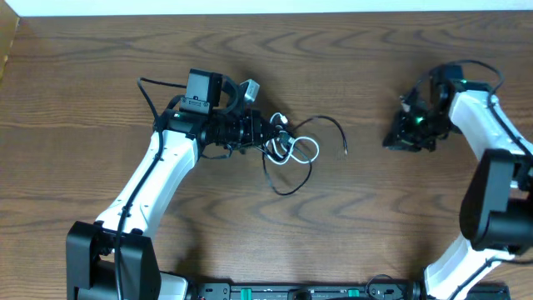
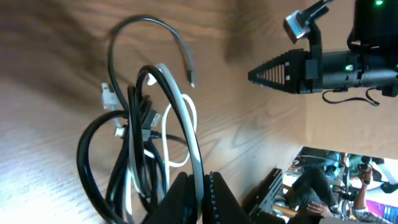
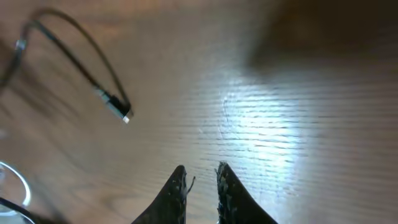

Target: Untangle cables

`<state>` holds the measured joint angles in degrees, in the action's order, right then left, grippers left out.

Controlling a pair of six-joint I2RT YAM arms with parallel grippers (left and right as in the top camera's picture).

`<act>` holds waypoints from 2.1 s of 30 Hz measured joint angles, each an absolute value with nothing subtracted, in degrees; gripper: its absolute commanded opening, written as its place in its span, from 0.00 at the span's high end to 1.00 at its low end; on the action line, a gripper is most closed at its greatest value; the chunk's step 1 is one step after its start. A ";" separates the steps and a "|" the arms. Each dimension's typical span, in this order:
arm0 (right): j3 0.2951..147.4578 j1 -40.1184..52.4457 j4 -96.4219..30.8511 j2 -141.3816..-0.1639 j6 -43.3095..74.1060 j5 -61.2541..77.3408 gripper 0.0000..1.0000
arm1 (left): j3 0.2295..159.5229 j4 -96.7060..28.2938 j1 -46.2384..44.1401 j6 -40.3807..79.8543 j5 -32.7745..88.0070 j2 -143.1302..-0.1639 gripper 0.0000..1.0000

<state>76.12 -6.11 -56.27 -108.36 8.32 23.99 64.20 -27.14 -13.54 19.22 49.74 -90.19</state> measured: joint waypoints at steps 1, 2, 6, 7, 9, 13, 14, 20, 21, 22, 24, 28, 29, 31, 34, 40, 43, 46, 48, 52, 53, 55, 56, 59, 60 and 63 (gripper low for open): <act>76.18 -6.31 -55.81 -107.31 8.73 24.43 0.75 | 64.20 -26.63 -13.54 19.35 49.93 -90.19 0.92; 76.25 -6.50 -55.37 -106.19 8.82 25.19 0.70 | 64.20 -26.41 -13.54 19.53 50.15 -90.19 0.92; 76.62 -5.98 -54.15 -101.78 7.88 31.70 0.59 | 64.20 -25.85 -13.56 19.86 50.76 -90.19 0.92; 76.79 -5.13 -53.87 -100.29 7.40 34.37 0.56 | 64.20 -25.54 -13.56 20.01 50.81 -90.19 0.93; 76.86 -3.86 -53.04 -99.29 7.25 36.69 0.53 | 64.20 -24.93 -13.56 20.71 50.92 -90.19 0.93; 76.95 1.50 -49.67 -98.63 6.96 40.60 0.45 | 64.20 -23.11 -13.56 22.39 50.98 -90.19 0.92; 76.95 3.33 -48.97 -98.63 6.70 40.84 0.45 | 64.20 -22.90 -13.56 22.68 50.98 -90.19 0.93; 76.95 12.60 -46.78 -98.89 8.51 37.89 0.48 | 64.20 -22.87 -13.56 23.62 51.00 -90.19 0.93; 76.95 13.41 -46.68 -99.00 8.84 37.17 0.49 | 64.20 -22.90 -13.56 23.81 51.00 -90.19 0.93; 76.95 14.48 -46.59 -99.20 9.45 36.03 0.51 | 64.20 -22.90 -13.56 23.94 51.00 -90.19 0.92; 76.95 16.29 -46.63 -99.77 10.57 33.71 0.55 | 64.20 -22.90 -13.56 24.05 51.00 -90.19 0.93; 76.95 19.33 -47.03 -101.97 14.52 26.85 0.60 | 64.20 -22.90 -13.56 24.21 51.05 -90.19 0.92; 76.95 19.53 -47.05 -102.17 14.63 26.28 0.60 | 64.20 -22.90 -13.56 24.21 51.05 -90.19 0.93; 76.95 20.03 -47.05 -102.94 15.59 24.60 0.62 | 64.20 -22.94 -13.56 24.21 51.11 -90.19 0.93; 76.95 20.34 -47.11 -104.09 16.56 22.94 0.64 | 64.20 -22.96 -13.56 24.21 51.13 -90.19 0.93; 76.95 20.95 -47.92 -107.87 18.92 19.62 0.62 | 64.20 -22.96 -13.56 24.21 51.13 -90.19 0.93; 76.97 21.26 -48.27 -110.72 20.82 16.51 0.64 | 64.20 -22.96 -13.56 24.43 51.13 -90.19 0.93; 76.97 21.06 -49.95 -112.99 22.02 13.30 0.66 | 64.20 -22.98 -13.56 25.34 51.13 -90.19 0.93; 76.97 20.27 -51.81 -113.56 22.37 10.90 0.66 | 64.20 -23.16 -13.50 26.48 50.87 -90.19 0.93; 76.99 15.62 -55.92 -113.51 22.68 4.91 0.65 | 64.20 -23.59 -12.36 28.97 49.45 -90.19 0.92; 77.01 14.09 -56.88 -113.51 22.76 3.62 0.65 | 64.20 -23.88 -11.94 29.50 48.99 -90.19 0.93; 77.06 10.48 -58.70 -113.51 22.87 1.28 0.66 | 64.20 -24.71 -11.18 30.26 48.07 -90.19 0.93; 77.08 8.91 -59.16 -113.51 22.87 0.43 0.66 | 64.20 -25.43 -10.90 30.50 47.64 -90.19 0.93; 77.10 3.66 -60.88 -113.49 22.83 -1.43 0.66 | 64.20 -27.31 -10.70 31.27 46.41 -90.19 0.93; 77.10 2.20 -61.14 -113.49 22.74 -1.91 0.67 | 64.20 -27.75 -10.66 31.35 46.00 -90.19 0.92; 77.10 -2.52 -61.93 -113.49 21.69 -3.09 0.70 | 64.20 -28.12 -10.09 31.55 44.51 -90.19 0.93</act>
